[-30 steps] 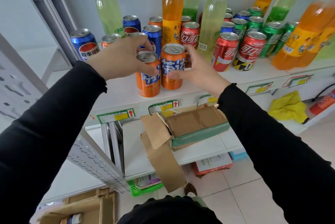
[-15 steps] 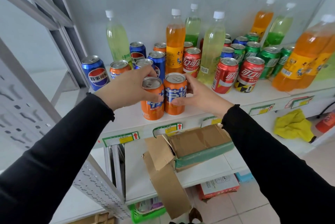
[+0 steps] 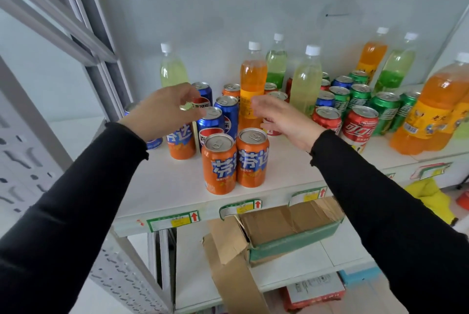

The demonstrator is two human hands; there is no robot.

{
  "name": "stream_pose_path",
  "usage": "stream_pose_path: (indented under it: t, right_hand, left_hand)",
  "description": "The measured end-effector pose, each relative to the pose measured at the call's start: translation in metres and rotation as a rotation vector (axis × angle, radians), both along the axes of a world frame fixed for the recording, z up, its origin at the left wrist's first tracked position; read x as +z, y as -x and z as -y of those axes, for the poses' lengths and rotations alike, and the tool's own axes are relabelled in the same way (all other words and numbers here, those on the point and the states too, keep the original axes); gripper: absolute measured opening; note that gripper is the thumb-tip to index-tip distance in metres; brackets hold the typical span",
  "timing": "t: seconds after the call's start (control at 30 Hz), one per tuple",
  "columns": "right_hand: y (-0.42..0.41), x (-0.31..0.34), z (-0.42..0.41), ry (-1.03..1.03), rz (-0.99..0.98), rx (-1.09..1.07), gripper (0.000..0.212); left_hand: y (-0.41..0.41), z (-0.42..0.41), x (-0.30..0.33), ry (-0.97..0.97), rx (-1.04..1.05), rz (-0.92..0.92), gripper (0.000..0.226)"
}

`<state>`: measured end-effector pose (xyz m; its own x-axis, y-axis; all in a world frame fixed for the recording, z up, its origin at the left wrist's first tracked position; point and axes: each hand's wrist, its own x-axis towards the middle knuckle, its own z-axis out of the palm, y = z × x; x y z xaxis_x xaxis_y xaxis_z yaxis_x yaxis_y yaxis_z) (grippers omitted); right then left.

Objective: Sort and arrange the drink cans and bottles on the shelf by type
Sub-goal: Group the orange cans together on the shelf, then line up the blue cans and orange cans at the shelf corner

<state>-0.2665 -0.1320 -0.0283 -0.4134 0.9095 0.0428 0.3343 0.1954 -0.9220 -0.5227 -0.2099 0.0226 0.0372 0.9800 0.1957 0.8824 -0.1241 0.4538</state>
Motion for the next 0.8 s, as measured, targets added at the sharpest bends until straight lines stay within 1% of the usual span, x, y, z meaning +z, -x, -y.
stream_pose_path:
  t: [0.07,0.1,0.2,0.3,0.43,0.57,0.63,0.7,0.77,0.8]
  right_hand:
    - [0.015,-0.001,-0.015,-0.003,0.035,0.004,0.058]
    - [0.022,-0.001,-0.021,-0.003,0.052,0.018,0.061]
    - [0.037,-0.003,-0.038,-0.018,0.079,0.063,0.066]
    - [0.046,-0.005,-0.051,-0.027,0.089,0.108,0.071]
    - [0.052,-0.007,-0.061,-0.044,0.177,0.179,0.082]
    - [0.055,-0.005,-0.065,-0.078,0.217,0.199,0.083]
    - [0.056,-0.004,-0.063,-0.082,0.219,0.206,0.086]
    - [0.057,-0.004,-0.058,-0.113,0.208,0.204,0.082]
    - [0.061,-0.003,-0.049,-0.180,0.187,0.191,0.063]
    - [0.062,-0.003,-0.046,-0.207,0.174,0.177,0.056]
  left_hand:
    - [-0.004,-0.010,0.001,0.078,-0.023,-0.087,0.063]
    - [-0.007,-0.016,0.002,0.107,-0.032,-0.120,0.065]
    - [-0.013,-0.031,0.000,0.159,-0.043,-0.241,0.063]
    - [-0.019,-0.042,-0.004,0.209,-0.061,-0.302,0.057]
    - [-0.021,-0.052,-0.014,0.232,-0.086,-0.287,0.046]
    - [-0.022,-0.049,-0.015,0.201,-0.070,-0.232,0.049]
    - [-0.024,-0.044,-0.013,0.161,-0.072,-0.249,0.048]
    - [-0.027,-0.034,-0.009,0.111,-0.066,-0.287,0.045]
    - [-0.028,-0.021,-0.002,0.035,-0.051,-0.260,0.049]
    - [-0.026,-0.014,0.003,0.000,-0.040,-0.213,0.053]
